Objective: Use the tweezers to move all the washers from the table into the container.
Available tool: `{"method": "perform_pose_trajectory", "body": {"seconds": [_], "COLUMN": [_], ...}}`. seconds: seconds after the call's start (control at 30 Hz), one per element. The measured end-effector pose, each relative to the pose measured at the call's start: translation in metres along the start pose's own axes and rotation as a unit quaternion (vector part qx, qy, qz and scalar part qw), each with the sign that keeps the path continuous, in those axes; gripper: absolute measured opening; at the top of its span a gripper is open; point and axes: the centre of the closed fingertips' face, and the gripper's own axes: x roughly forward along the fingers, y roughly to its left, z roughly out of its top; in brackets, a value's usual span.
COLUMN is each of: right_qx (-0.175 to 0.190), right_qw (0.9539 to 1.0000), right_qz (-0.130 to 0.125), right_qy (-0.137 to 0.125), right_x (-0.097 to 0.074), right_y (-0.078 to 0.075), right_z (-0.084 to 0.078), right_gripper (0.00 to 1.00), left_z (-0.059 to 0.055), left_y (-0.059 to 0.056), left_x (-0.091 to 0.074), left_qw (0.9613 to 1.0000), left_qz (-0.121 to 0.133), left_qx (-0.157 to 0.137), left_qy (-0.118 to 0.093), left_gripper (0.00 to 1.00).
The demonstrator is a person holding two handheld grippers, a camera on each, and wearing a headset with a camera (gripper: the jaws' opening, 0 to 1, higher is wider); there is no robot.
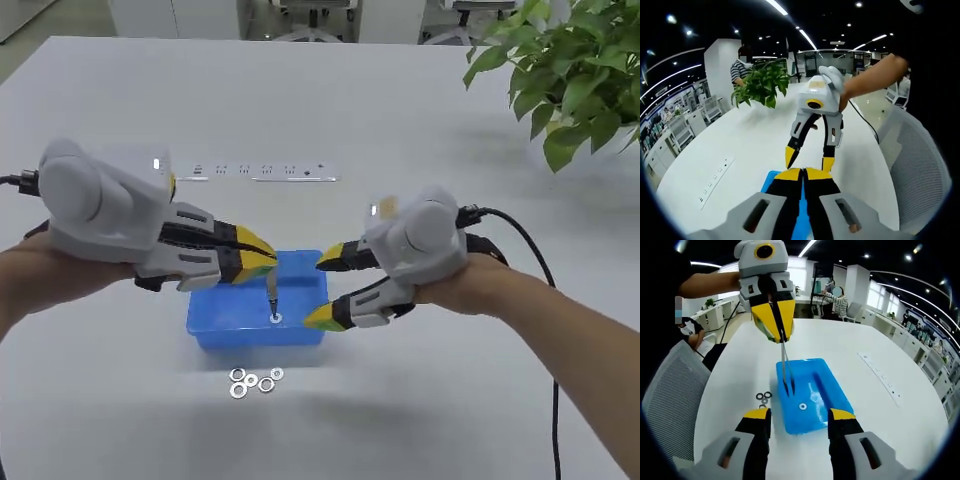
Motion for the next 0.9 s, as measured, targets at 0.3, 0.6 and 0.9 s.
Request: {"method": "perform_pose_trajectory", "body": {"seconds": [0.3, 0.6, 0.9], "right_qx": [0.017, 0.021, 0.021], "right_qw": [0.9998, 0.9996, 0.9995], "right_qz": [-0.006, -0.01, -0.011], "right_qy": [-0.011, -0.014, -0.019], "right_x": [-0.014, -0.017, -0.019], "right_y": [0.012, 0.024, 0.032], "right_z": [-0.003, -0.007, -0.009], "right_gripper": [0.58, 0.66, 0.71], "left_z": [0.009, 0.01, -0.001], "left_y": [-0.011, -0.028, -0.042], "left_x": [-0.007, -0.011, -0.01], "left_qw": [1.0, 0.9999, 0.9997], "left_qz": [-0.006, -0.016, -0.02], "left_qx": [0.003, 0.003, 0.005], "left_qy": [-0.001, 0.003, 0.009], "left_gripper": [0.05, 0.05, 0.05]}}
